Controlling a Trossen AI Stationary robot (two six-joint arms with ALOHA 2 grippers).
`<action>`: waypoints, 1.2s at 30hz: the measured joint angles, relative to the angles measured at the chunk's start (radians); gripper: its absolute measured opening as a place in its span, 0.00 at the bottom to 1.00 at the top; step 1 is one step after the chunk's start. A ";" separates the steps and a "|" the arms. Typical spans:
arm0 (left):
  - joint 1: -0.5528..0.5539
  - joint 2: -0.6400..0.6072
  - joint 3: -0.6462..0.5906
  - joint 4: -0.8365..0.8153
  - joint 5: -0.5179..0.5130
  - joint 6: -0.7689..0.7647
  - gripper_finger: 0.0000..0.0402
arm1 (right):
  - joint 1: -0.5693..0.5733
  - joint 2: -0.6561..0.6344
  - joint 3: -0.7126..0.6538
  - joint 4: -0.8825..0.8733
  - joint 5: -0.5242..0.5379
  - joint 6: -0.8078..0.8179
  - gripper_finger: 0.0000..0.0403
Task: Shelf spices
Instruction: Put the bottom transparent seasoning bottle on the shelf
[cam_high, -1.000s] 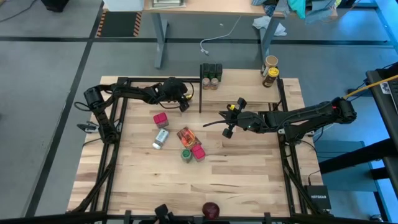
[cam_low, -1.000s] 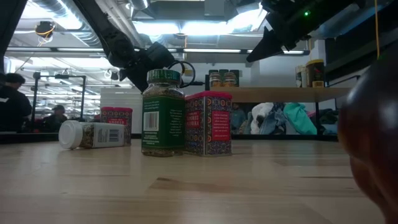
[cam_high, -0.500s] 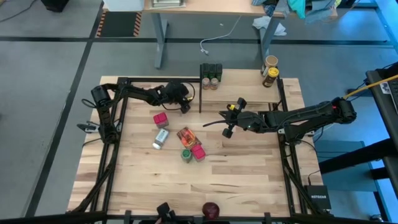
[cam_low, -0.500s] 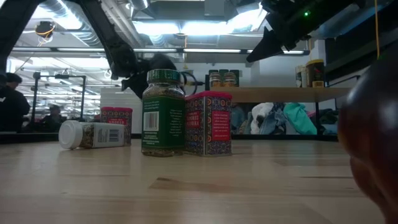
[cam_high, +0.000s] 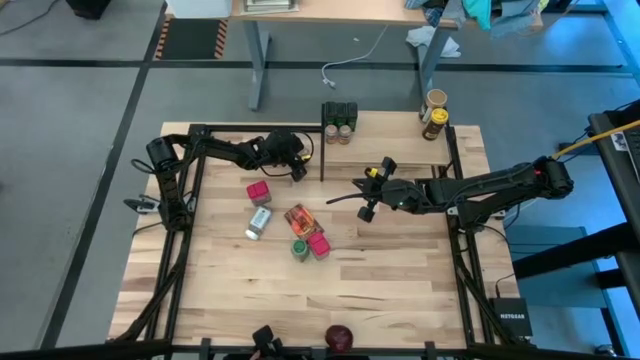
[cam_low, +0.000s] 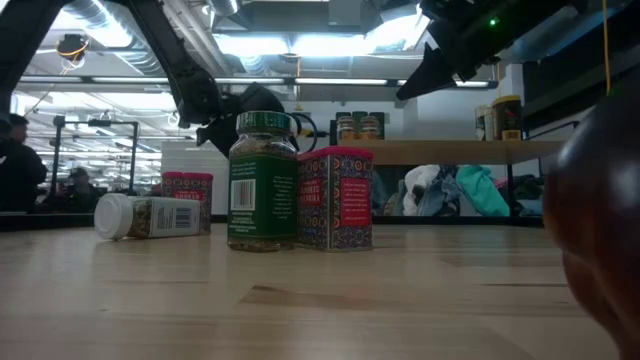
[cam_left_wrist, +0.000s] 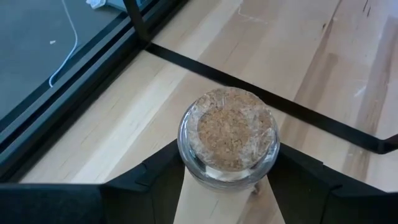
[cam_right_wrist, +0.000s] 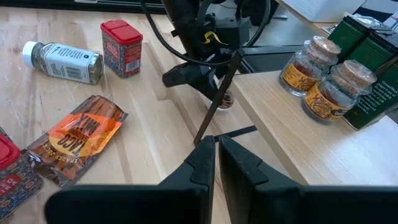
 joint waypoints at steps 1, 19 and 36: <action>0.000 0.000 0.000 0.000 0.000 0.000 0.51 | 0.000 0.000 0.000 0.000 0.000 0.000 0.07; -0.101 -0.162 0.002 -0.228 -0.001 0.022 0.51 | 0.000 0.000 0.000 -0.006 0.000 0.000 0.07; -0.290 -0.437 0.002 -0.348 0.006 -0.006 0.51 | 0.000 0.000 0.000 -0.007 0.000 0.001 0.07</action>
